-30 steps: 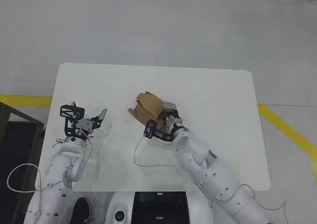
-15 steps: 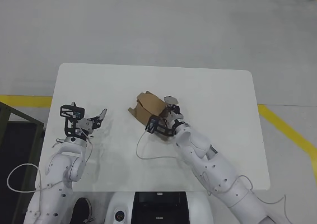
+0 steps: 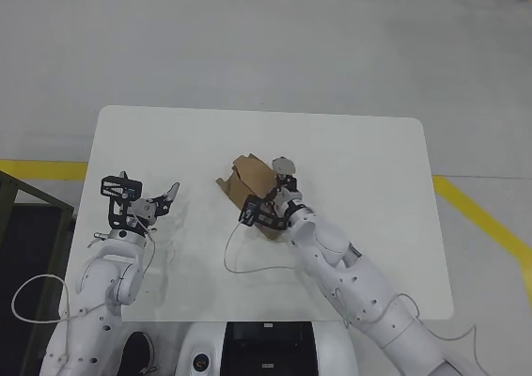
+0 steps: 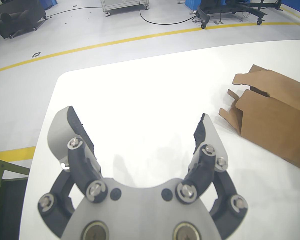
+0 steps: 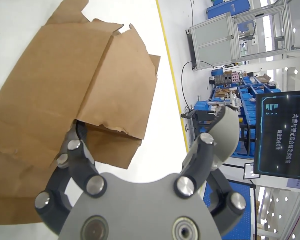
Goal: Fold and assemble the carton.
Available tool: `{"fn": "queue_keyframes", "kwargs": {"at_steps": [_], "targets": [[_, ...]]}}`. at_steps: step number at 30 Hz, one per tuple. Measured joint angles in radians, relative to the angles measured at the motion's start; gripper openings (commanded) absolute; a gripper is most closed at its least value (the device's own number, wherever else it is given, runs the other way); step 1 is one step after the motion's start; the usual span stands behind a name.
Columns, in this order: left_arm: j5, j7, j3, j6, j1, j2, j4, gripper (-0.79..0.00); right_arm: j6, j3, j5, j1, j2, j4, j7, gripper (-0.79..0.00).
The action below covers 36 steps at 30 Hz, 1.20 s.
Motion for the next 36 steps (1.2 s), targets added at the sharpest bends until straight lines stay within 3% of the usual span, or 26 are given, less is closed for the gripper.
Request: {"fn": "queue_keyframes", "kwargs": {"at_steps": [4, 7, 14, 26, 36], "targets": [[0.0, 0.0, 0.0, 0.0, 0.0, 0.0, 0.0, 0.0, -0.001, -0.006, -0.002, 0.007, -0.006, 0.012, 0.002, -0.588], [0.0, 0.0, 0.0, 0.0, 0.0, 0.0, 0.0, 0.0, 0.0, -0.008, -0.002, 0.012, -0.01, 0.02, 0.002, -0.779], [0.0, 0.0, 0.0, 0.0, 0.0, 0.0, 0.0, 0.0, -0.002, -0.003, 0.004, 0.01, -0.014, 0.023, -0.012, -0.785], [0.0, 0.0, 0.0, 0.0, 0.0, 0.0, 0.0, 0.0, -0.065, 0.084, 0.092, -0.005, 0.002, 0.023, -0.146, -0.785], [0.0, 0.0, 0.0, 0.0, 0.0, 0.0, 0.0, 0.0, -0.311, 0.291, 0.221, -0.047, 0.069, 0.003, -0.487, -0.785]]}}
